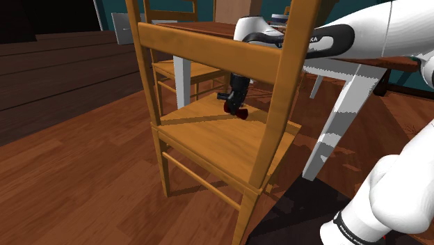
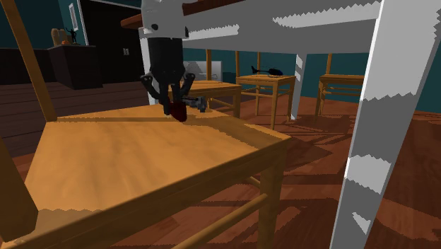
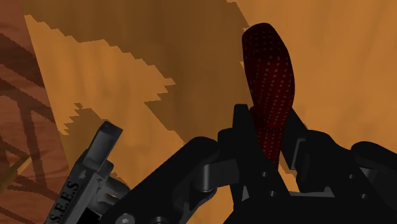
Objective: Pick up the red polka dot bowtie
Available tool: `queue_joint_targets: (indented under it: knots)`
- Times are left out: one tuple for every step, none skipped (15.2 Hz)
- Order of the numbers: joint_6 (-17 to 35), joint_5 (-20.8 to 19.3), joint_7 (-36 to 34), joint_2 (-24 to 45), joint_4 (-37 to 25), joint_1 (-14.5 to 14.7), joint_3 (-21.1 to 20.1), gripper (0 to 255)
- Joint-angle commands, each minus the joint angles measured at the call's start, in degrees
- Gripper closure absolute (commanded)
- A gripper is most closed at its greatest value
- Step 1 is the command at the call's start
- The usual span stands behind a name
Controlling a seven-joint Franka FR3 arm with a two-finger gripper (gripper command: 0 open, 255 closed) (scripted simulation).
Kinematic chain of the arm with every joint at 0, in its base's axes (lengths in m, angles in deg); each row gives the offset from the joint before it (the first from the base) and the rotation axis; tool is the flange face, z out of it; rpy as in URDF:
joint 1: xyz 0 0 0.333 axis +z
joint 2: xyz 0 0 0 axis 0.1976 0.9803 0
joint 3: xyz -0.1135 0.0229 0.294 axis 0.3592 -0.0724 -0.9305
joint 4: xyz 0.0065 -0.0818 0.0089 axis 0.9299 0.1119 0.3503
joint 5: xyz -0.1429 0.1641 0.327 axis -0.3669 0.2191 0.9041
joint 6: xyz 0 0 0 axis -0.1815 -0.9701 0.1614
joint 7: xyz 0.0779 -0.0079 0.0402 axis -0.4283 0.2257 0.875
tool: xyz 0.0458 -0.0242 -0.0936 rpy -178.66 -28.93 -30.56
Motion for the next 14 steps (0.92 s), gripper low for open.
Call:
queue_joint_targets:
  knots:
    - [-1.59, 0.03, -0.08, -0.14, -1.39, 0.05, -0.06, 255]
    - [-2.36, 0.03, -0.07, -0.2, -2.09, 0.05, -0.05, 255]
    - [-3.12, 0.04, -0.06, -0.25, -2.81, 0.05, -0.05, 255]
    - [-3.89, 0.04, -0.05, -0.28, -3.54, 0.05, -0.05, 255]
    - [-4.65, 0.05, -0.04, -0.31, -4.28, 0.05, -0.05, 255]
    - [-5.42, 0.05, -0.03, -0.32, -5.04, 0.05, -0.05, 255]
    - [-6.19, 0.05, -0.02, -0.32, -5.81, 0.05, -0.05, 255]
    - [-6.96, 0.05, -0.01, -0.3, -6.6, 0.05, -0.05, 255]
    - [-7.74, 0.05, 0.0, -0.27, -7.4, 0.05, -0.05, 255]
    - [-8.51, 0.05, 0.01, -0.23, -8.22, 0.05, -0.05, 255]
    - [-9.29, 0.05, 0.01, -0.18, -9.05, 0.05, -0.05, 255]
    - [-10.08, 0.05, 0.02, -0.11, -9.9, 0.05, -0.05, 255]
    - [-10.19, 0.05, 0.02, -0.12, -10.02, 0.05, -0.05, 255]
    - [-10.2, 0.04, 0.02, -0.11, -10.03, 0.05, -0.05, 255]
